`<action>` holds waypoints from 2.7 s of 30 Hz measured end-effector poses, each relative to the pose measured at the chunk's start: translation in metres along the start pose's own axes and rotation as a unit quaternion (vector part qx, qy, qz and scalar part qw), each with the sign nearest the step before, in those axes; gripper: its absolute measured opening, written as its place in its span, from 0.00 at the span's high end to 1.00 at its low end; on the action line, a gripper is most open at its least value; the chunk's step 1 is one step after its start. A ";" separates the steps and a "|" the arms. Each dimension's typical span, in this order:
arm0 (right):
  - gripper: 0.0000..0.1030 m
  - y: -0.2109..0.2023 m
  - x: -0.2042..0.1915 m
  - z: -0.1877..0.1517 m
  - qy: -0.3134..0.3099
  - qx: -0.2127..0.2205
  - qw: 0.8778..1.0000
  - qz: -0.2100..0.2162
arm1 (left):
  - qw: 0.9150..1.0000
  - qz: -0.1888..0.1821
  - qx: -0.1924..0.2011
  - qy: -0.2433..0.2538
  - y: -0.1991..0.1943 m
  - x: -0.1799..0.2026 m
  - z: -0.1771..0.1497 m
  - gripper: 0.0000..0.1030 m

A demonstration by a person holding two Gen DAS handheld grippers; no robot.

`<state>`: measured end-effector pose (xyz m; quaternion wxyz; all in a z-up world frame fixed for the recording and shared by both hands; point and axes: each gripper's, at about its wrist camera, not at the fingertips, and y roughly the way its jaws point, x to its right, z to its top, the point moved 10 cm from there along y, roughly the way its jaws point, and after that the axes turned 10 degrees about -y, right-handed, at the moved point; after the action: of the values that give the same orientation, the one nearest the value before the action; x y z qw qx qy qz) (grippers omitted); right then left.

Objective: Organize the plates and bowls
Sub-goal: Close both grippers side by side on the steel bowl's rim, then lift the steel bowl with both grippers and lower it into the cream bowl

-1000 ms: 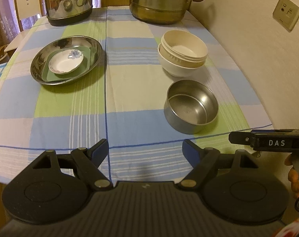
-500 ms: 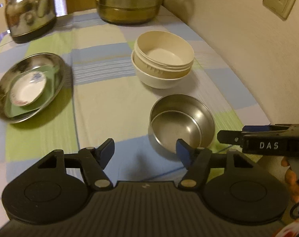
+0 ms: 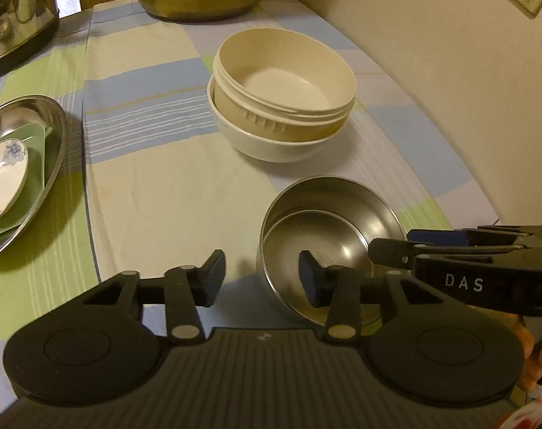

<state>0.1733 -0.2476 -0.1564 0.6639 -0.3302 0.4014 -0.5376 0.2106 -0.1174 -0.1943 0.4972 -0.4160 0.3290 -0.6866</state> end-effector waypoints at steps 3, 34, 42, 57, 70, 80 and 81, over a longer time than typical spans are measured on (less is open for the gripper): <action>0.66 0.003 0.001 0.000 0.005 -0.003 1.000 0.000 | 1.000 -0.002 -0.005 0.004 0.005 0.001 0.002 0.70; 0.90 -0.054 -0.016 0.027 -0.003 0.009 1.000 0.020 | 0.998 -0.045 0.041 0.011 -0.067 0.021 0.023 0.87; 0.90 -0.068 -0.017 0.072 -0.009 0.041 0.999 0.026 | 0.995 -0.045 0.083 0.011 -0.085 0.027 0.064 0.87; 0.90 -0.049 -0.007 0.141 -0.014 0.064 0.998 0.024 | 0.994 -0.036 0.104 0.000 -0.068 0.020 0.131 0.87; 0.90 -0.025 0.002 0.161 -0.009 0.055 0.998 0.021 | 0.996 -0.032 0.085 -0.013 -0.046 0.012 0.147 0.87; 0.90 -0.010 0.004 0.160 -0.006 0.043 0.999 0.021 | 0.997 -0.027 0.073 -0.015 -0.036 0.009 0.146 0.87; 0.90 -0.010 0.004 0.159 -0.006 0.042 0.999 0.021 | 0.997 -0.027 0.072 -0.015 -0.035 0.009 0.145 0.87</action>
<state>0.3109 -0.2522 -0.0753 0.6904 -0.2966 0.3814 -0.5384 0.3253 -0.1212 -0.0980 0.5120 -0.3984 0.2598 -0.7153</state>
